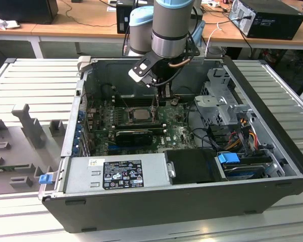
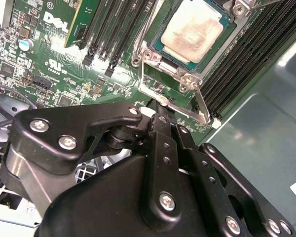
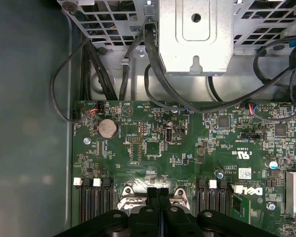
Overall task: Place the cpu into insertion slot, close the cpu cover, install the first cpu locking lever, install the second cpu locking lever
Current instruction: 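Close the cpu cover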
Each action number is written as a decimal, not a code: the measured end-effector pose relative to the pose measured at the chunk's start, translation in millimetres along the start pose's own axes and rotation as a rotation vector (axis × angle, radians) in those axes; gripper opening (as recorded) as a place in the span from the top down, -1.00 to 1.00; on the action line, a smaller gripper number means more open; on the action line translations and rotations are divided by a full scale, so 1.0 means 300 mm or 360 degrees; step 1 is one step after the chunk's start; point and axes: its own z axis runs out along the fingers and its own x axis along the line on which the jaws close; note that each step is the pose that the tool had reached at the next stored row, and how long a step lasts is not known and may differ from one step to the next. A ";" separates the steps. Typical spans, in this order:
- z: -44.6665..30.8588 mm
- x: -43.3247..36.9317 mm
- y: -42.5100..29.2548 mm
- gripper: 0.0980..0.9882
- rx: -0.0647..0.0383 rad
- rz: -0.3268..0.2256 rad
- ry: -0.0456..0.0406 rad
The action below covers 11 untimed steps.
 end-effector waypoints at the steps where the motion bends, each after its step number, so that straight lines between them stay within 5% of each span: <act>1: 0.000 0.000 -0.002 0.98 0.0000 0.0000 0.0000; 11: -0.001 0.000 -0.020 0.98 0.0000 0.0000 0.0000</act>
